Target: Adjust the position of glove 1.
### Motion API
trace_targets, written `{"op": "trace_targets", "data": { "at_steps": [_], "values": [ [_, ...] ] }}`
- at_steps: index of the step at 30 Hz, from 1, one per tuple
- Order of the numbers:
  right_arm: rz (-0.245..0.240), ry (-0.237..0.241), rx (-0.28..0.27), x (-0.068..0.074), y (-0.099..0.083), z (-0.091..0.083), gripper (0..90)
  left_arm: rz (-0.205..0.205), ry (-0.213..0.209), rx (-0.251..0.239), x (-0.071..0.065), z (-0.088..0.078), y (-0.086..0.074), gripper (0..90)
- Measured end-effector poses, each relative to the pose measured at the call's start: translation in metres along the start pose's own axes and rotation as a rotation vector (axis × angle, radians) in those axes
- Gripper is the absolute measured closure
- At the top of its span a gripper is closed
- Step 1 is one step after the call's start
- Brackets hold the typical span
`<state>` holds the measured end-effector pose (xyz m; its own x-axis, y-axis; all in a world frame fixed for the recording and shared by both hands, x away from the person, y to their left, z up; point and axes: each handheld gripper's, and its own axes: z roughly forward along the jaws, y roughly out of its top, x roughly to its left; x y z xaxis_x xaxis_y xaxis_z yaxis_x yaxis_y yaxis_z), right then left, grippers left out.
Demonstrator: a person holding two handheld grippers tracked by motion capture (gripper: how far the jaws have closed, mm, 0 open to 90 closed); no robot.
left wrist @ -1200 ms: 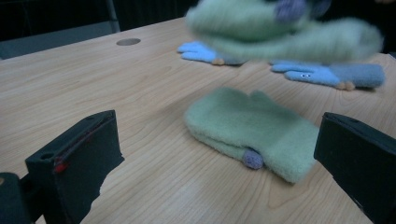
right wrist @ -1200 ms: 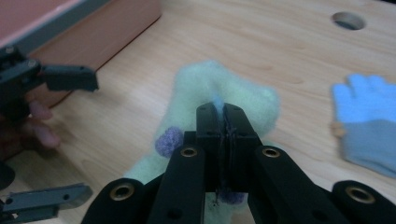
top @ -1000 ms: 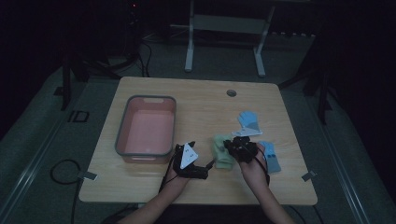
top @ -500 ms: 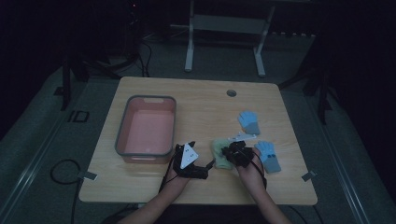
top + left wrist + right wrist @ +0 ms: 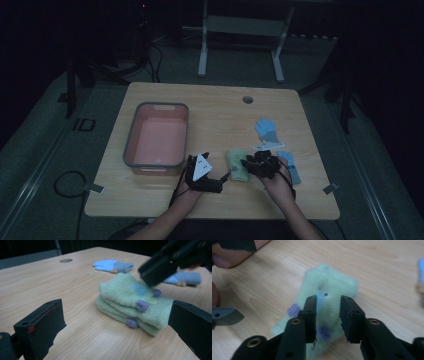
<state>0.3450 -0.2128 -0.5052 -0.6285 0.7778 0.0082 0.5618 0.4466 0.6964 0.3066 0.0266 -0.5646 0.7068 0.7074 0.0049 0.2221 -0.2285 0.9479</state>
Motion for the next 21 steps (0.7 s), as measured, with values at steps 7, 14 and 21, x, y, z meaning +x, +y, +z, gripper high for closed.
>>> {"op": "trace_targets", "data": {
  "at_steps": [7,14,21],
  "values": [
    [-0.034,0.008,-0.064,-0.027,0.009,-0.022,64.2,-0.029,-0.120,0.079,0.000,-0.005,0.017,3.8],
    [-0.082,0.068,-0.062,-0.038,0.018,-0.017,61.7,0.081,-0.241,0.067,-0.011,0.002,0.025,14.8],
    [-0.132,0.138,-0.069,-0.040,0.026,0.003,54.9,0.127,-0.331,0.074,-0.019,0.020,0.033,29.7]
  ]
}}
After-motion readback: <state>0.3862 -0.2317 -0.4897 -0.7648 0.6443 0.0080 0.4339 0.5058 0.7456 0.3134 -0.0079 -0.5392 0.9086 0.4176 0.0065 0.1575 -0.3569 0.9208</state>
